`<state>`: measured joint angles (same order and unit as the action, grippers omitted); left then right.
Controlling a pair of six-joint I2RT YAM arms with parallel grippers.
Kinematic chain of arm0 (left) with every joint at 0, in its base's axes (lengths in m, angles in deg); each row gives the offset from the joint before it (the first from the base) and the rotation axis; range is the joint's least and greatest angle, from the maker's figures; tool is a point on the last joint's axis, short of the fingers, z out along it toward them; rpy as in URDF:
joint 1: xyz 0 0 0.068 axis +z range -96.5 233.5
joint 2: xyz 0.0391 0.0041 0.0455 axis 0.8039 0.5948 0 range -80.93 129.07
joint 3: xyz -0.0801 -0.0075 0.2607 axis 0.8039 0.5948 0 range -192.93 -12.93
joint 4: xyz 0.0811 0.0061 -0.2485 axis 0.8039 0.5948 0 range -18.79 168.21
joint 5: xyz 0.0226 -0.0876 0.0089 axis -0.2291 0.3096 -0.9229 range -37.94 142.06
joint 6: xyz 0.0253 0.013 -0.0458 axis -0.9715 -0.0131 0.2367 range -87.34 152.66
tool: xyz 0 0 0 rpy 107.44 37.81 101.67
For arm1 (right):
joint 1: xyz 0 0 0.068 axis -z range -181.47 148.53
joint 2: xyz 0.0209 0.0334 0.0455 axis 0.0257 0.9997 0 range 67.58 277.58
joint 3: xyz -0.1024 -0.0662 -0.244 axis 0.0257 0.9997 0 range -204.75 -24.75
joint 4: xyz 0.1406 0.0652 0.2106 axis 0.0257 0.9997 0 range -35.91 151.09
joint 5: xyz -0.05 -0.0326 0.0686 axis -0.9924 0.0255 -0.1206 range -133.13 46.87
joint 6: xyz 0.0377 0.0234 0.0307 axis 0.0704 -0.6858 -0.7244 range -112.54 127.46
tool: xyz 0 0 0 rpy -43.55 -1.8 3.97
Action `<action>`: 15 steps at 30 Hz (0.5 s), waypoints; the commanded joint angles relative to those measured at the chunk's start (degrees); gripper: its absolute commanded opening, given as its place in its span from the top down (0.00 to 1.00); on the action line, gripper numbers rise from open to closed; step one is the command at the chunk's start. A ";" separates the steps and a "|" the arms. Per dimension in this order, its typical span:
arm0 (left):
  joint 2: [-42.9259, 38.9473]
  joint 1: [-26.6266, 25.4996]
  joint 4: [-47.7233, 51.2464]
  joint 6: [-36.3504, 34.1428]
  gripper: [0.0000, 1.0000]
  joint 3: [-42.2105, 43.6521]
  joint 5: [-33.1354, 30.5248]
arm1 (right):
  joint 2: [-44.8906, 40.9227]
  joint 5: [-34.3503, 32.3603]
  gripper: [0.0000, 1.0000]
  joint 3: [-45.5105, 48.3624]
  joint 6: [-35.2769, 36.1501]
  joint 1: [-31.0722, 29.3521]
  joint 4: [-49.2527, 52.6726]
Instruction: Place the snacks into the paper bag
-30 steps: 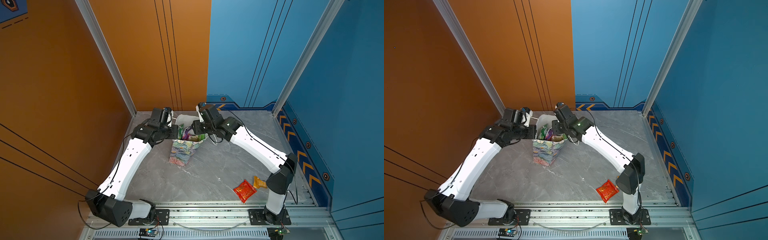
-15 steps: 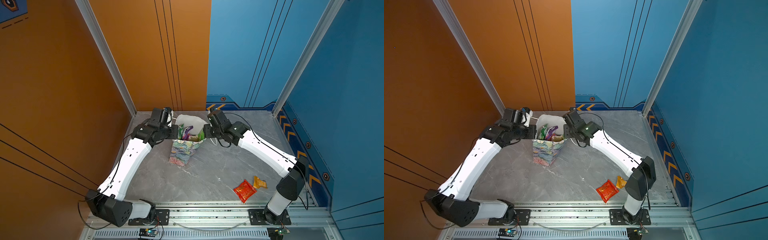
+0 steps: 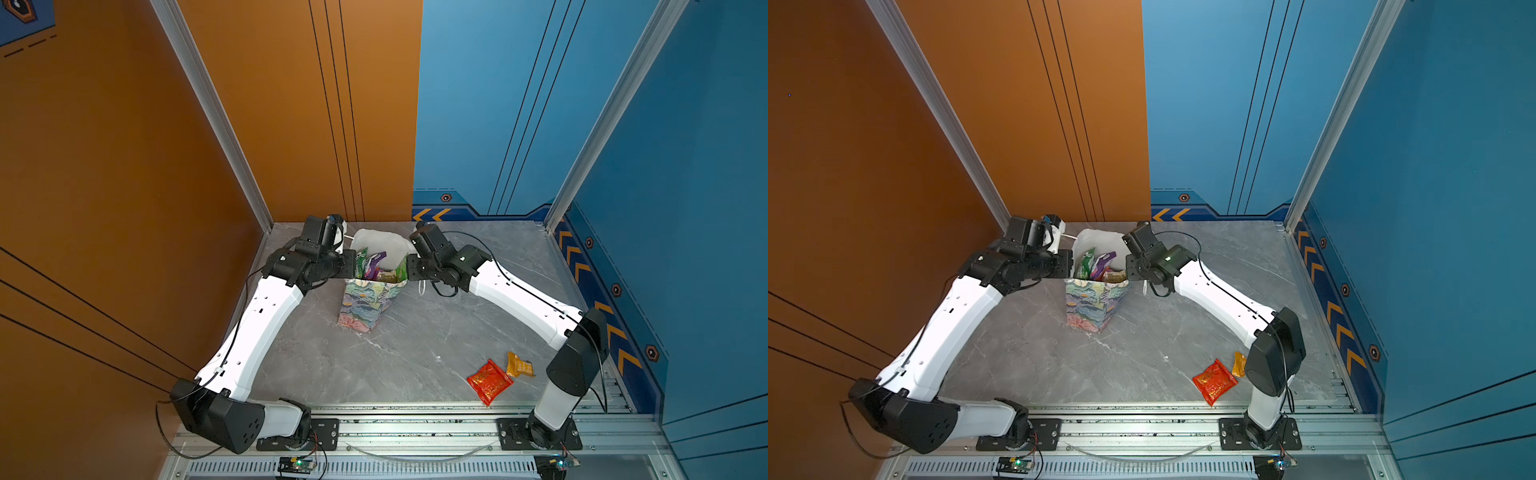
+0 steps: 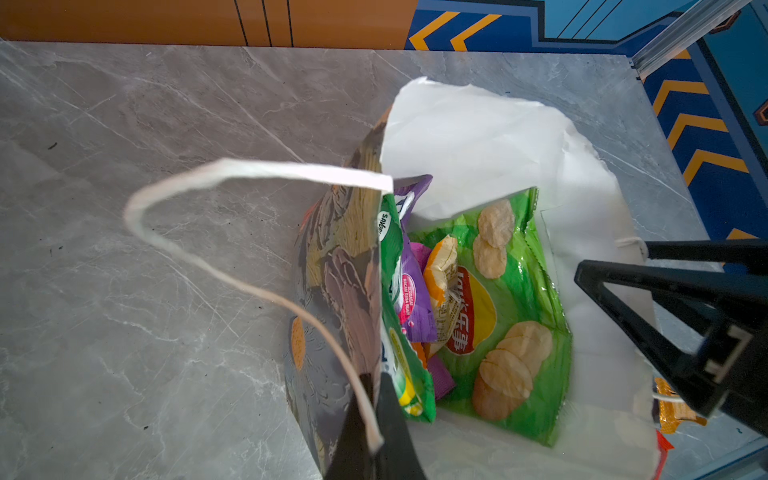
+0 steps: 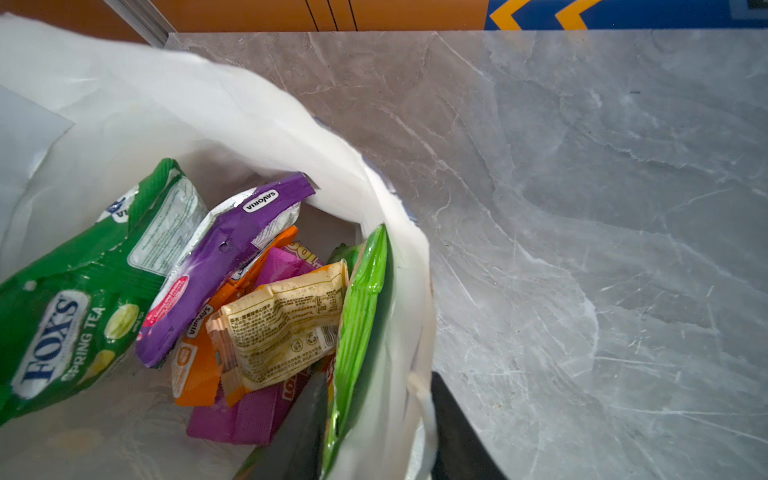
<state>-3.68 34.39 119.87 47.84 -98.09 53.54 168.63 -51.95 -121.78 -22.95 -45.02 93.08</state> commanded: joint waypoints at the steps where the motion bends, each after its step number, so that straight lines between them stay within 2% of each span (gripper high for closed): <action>1: -1.34 0.15 -1.86 -0.94 0.96 -0.36 0.81 | 0.89 0.86 0.73 -1.81 0.44 -0.48 0.39; 5: -1.33 0.04 -1.88 -0.77 0.96 -0.46 1.55 | 0.57 1.00 0.88 -2.70 0.88 -0.68 0.27; 9: -0.50 -1.24 -1.91 0.04 0.96 -0.81 3.52 | 0.20 2.37 0.99 -3.95 1.06 -0.74 -0.05; 15: 3.61 -6.20 -0.07 4.44 0.96 -4.84 8.27 | -3.04 2.76 1.00 -5.41 2.65 -0.77 0.36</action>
<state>-1.58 30.65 120.51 49.61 -99.05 56.42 168.68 -49.35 -124.49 -22.03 -45.39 93.82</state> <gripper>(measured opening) 0.046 0.049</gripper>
